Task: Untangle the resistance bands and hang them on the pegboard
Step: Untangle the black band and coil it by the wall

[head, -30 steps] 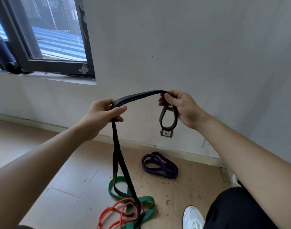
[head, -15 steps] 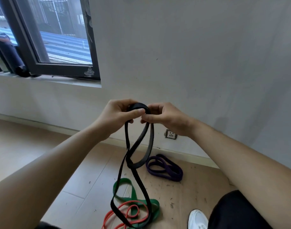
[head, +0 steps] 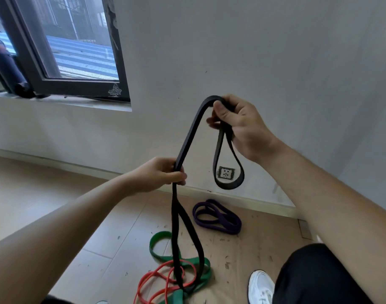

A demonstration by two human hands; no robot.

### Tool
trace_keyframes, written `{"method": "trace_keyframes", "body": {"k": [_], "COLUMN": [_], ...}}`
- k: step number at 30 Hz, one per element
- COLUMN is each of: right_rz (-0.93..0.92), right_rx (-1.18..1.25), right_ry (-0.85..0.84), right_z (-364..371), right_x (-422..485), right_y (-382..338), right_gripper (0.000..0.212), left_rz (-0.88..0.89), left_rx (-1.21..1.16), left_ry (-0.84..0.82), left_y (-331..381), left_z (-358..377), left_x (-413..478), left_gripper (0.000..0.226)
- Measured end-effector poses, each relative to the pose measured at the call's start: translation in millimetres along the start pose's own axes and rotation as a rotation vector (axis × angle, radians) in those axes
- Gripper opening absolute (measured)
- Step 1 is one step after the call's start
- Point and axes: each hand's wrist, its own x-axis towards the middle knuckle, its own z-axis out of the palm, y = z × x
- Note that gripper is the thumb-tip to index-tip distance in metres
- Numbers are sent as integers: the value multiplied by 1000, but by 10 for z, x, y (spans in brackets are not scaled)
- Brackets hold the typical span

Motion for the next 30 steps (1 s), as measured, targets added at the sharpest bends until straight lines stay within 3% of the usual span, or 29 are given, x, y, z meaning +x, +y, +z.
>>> {"method": "trace_keyframes", "body": {"k": [4,10,15,20,23,26,30], "right_rz": [85,206,316,361,415,463,447], "right_rx": [140,130,-80,-332,-477,-548,-473], "right_ry": [114,180,37,-118,-264,-359,-413], "right_z": [-142,-420,-540,-567,-525,-413,-214], "right_x": [22,19,-60,-126,-194,-240,-250], "right_y": [-5,136,295,448,486,534,542], "right_gripper": [13,14,8,12,22,18,24], "left_rz": [33,88,120,147,162,187,176], "left_rx": [-47,-333,-450,-456,-463,-474,-406], "left_ry": [28,306,457,481,475,435,336], "left_y": [30,94,123,160,184,234,263], "left_z": [-22,-167,-245,-244,-250,-219,-178], "left_x": [10,21,12,-31,-51,-61,-64], "left_gripper": [12,23,28,31,31,36,40]}}
